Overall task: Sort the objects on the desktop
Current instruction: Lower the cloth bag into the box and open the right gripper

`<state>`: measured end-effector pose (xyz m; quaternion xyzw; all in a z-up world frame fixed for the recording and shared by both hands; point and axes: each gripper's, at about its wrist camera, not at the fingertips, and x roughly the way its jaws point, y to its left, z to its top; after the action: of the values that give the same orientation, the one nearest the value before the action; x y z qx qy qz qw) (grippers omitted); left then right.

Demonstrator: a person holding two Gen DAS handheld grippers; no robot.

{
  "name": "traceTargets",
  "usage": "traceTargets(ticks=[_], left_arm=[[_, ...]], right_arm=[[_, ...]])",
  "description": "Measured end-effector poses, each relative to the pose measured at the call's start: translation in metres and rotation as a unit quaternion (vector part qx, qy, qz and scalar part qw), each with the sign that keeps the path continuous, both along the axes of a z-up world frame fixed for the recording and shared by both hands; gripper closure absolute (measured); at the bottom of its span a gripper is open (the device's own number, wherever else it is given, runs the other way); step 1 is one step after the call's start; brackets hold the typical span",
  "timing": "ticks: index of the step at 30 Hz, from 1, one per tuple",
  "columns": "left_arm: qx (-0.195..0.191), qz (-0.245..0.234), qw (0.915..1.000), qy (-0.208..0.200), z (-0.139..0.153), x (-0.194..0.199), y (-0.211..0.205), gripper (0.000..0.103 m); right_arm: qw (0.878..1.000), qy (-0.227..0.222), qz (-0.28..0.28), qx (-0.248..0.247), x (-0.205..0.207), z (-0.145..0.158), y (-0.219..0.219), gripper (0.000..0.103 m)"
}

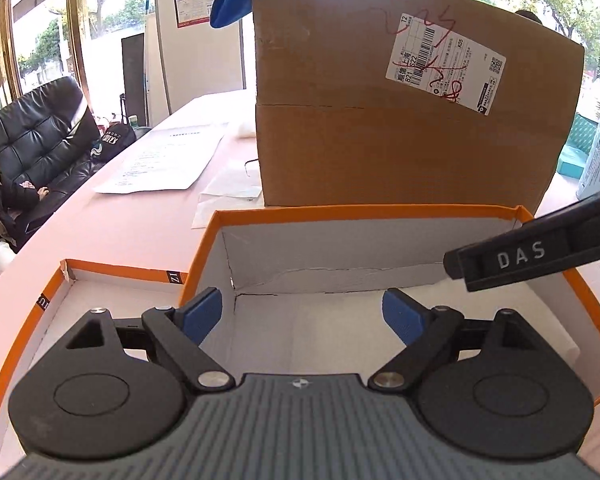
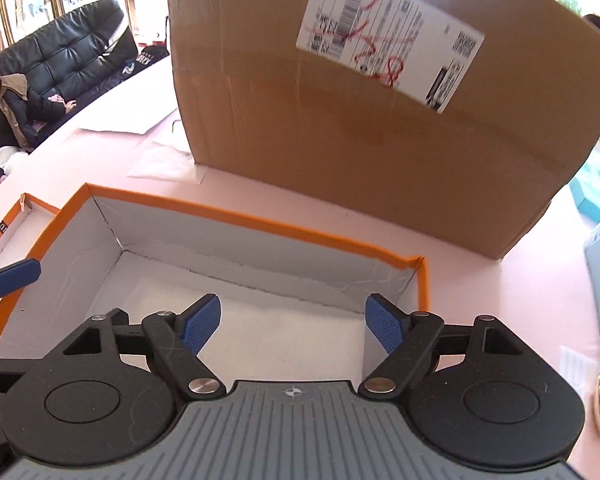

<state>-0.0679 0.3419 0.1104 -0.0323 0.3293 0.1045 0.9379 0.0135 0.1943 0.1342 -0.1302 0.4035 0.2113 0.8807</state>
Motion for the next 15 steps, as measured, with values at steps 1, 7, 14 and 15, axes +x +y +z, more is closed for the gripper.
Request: traceTargets(ticks=[1,7,14,15], left_arm=[[-0.001,-0.002,1.0000,-0.001,-0.001,-0.001,-0.002,0.016],[0.011,-0.001,0.9999,-0.003,0.000,-0.009,-0.007,0.016],[0.045,0.016,0.9988,-0.013,0.011,-0.039,0.001,0.016],[0.050,0.019,0.9985,-0.012,0.012,-0.041,0.001,0.016]], right_arm=[[1.000,0.000,-0.007,0.005,0.000,0.002,-0.002,0.054],[0.994,0.111,0.008,-0.014,0.018,-0.036,0.018,0.091],[0.982,0.172,0.012,-0.075,0.030,-0.068,0.041,0.090],[0.982,0.175,0.011,-0.074,0.031,-0.066,0.040,0.090]])
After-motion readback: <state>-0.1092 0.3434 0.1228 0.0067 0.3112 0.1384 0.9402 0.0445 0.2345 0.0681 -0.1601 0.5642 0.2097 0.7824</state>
